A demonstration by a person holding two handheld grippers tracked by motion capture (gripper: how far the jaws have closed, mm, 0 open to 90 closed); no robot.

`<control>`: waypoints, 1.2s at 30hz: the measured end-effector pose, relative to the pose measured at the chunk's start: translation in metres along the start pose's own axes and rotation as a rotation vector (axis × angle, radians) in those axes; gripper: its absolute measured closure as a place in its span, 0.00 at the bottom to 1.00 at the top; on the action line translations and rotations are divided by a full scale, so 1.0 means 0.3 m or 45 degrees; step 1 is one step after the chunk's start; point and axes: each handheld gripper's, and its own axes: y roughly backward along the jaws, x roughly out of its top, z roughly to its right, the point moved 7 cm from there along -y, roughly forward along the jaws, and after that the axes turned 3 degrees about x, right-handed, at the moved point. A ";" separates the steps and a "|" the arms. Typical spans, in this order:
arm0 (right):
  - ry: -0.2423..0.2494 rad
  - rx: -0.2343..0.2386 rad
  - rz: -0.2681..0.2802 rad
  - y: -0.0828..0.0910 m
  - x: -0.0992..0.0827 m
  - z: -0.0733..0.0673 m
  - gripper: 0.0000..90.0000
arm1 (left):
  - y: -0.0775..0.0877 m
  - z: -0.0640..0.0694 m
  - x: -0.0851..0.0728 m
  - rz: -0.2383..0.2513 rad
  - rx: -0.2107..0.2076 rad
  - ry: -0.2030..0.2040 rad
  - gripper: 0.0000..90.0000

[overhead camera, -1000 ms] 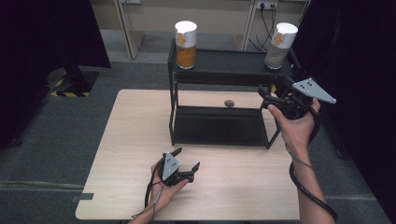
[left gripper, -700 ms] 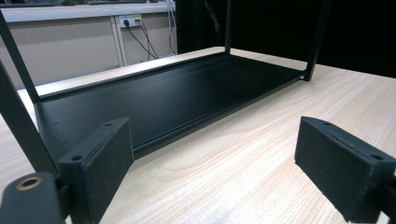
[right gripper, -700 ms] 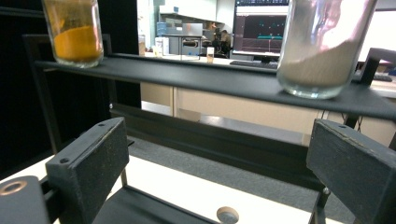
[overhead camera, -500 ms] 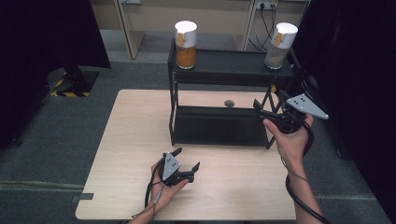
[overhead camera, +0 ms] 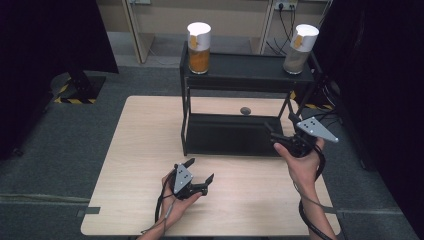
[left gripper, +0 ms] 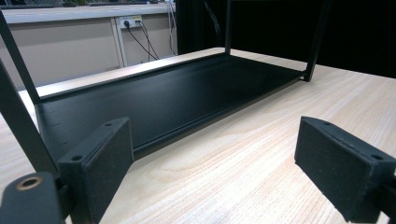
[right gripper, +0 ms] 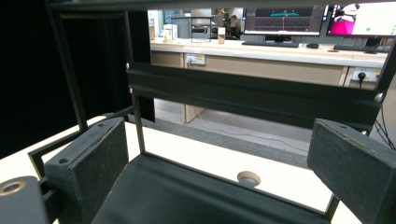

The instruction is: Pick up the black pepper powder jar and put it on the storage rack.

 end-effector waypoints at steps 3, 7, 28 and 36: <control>-0.015 0.006 -0.010 0.004 -0.031 -0.003 0.06 | 0.000 0.000 0.000 -0.001 0.000 -0.001 0.12; -0.029 0.007 -0.021 0.010 -0.063 -0.004 0.06 | 0.000 0.000 0.001 -0.003 0.000 -0.003 0.12; -0.106 0.024 -0.117 0.024 -0.236 -0.010 0.06 | 0.001 0.001 0.000 0.000 -0.001 -0.004 0.12; -0.115 0.026 -0.170 0.023 -0.294 -0.017 0.06 | 0.001 0.002 0.000 0.000 -0.001 -0.005 0.12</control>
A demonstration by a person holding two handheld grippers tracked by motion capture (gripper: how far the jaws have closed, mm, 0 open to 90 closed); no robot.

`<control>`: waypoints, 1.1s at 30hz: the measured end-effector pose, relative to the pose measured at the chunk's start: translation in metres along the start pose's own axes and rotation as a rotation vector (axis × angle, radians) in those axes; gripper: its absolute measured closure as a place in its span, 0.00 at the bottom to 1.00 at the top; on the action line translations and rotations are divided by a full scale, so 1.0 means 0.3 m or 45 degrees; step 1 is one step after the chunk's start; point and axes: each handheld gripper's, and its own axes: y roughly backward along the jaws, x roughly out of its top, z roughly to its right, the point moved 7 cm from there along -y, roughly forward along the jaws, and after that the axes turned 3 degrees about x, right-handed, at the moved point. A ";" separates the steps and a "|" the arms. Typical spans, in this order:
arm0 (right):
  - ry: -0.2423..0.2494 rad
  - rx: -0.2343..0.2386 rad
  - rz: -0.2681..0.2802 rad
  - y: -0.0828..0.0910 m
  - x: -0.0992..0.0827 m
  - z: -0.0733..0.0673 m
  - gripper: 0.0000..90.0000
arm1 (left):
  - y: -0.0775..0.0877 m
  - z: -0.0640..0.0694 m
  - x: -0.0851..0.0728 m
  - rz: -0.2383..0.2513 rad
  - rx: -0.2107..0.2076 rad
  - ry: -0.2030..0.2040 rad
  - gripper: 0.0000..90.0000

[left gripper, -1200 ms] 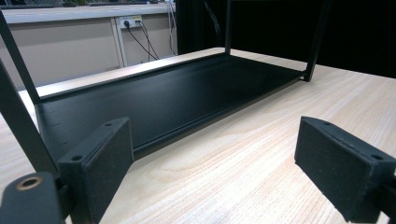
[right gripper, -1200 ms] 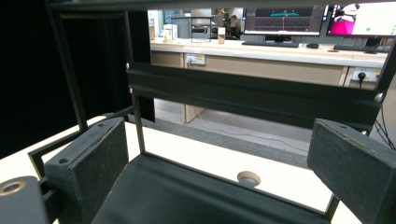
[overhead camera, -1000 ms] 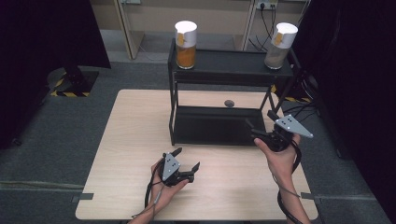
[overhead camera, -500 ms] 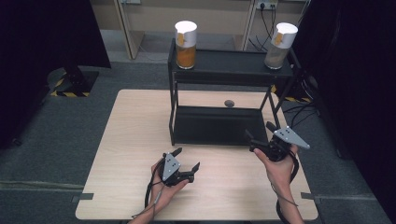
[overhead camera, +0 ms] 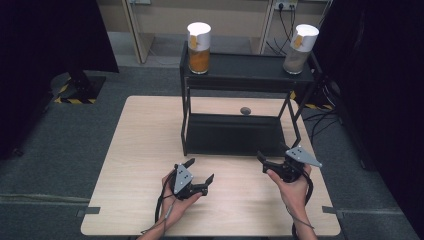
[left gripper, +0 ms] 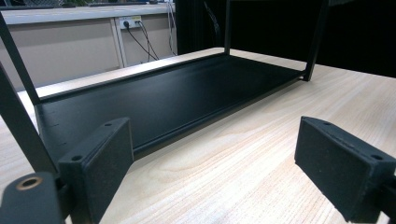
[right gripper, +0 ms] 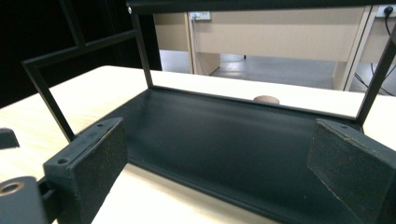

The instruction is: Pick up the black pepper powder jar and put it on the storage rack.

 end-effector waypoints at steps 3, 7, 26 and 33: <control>-0.005 -0.003 -0.010 -0.002 -0.020 0.001 0.06 | 0.000 0.000 0.000 0.001 0.000 0.001 0.12; -0.012 -0.005 -0.021 -0.004 -0.045 0.000 0.06 | 0.000 0.000 0.000 0.001 0.000 0.001 0.12; -0.028 -0.032 -0.064 -0.006 -0.170 -0.012 0.06 | 0.000 0.001 -0.001 0.003 0.000 -0.003 0.12; -0.029 -0.038 -0.079 -0.005 -0.196 -0.015 0.06 | 0.001 0.001 -0.001 0.003 0.001 -0.005 0.12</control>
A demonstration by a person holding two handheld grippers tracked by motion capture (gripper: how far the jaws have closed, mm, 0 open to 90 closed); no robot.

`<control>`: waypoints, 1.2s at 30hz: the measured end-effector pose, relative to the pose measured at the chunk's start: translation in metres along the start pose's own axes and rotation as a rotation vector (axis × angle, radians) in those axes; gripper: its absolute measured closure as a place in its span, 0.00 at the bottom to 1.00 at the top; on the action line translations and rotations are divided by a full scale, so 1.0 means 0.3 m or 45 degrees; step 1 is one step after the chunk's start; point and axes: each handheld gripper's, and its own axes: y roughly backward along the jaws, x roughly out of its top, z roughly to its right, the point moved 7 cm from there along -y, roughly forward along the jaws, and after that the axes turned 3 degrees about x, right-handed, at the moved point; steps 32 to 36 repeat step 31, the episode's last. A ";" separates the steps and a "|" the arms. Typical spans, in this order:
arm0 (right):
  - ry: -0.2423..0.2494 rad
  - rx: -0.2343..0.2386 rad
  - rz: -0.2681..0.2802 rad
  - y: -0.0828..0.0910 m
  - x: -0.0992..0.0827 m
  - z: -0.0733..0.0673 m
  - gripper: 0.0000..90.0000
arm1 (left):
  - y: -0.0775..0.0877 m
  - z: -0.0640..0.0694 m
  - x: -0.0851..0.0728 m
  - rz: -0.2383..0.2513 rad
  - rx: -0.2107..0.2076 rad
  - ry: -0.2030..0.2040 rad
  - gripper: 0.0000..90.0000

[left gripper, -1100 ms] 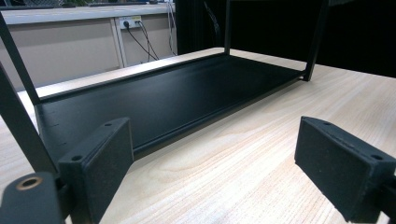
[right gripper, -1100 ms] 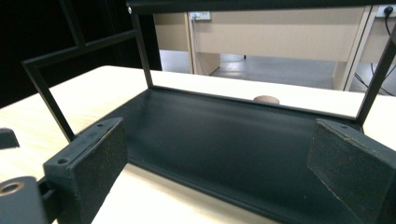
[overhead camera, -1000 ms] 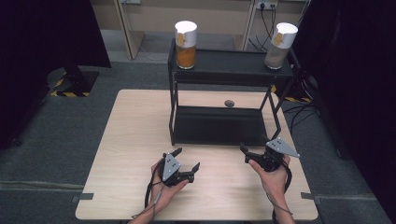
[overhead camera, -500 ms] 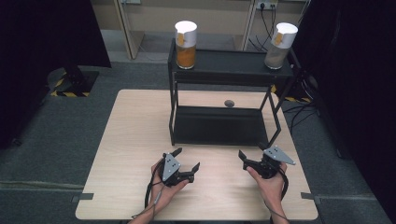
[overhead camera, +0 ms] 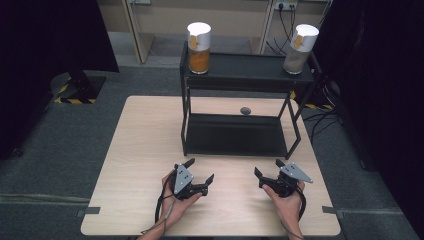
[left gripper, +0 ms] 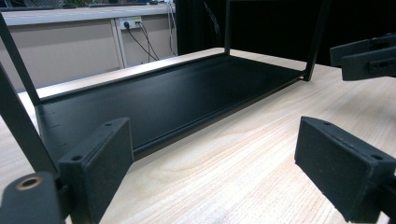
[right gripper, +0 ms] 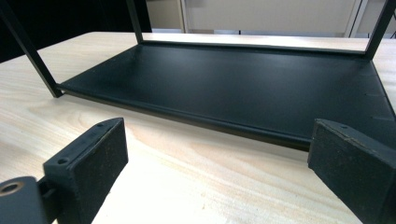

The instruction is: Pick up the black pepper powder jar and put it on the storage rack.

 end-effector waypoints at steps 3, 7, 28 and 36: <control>-0.005 -0.004 0.002 0.001 -0.009 -0.001 0.06 | 0.000 0.000 0.000 0.000 0.000 0.000 0.12; -0.001 -0.007 0.007 0.003 -0.015 -0.002 0.06 | 0.000 0.000 0.000 0.000 0.000 0.003 0.12; 0.019 -0.014 0.042 0.013 -0.026 -0.007 0.06 | 0.000 0.003 0.000 -0.001 -0.002 -0.007 0.12; 0.006 -0.011 0.052 0.016 -0.029 -0.004 0.05 | 0.000 0.001 0.001 -0.004 -0.004 0.002 0.12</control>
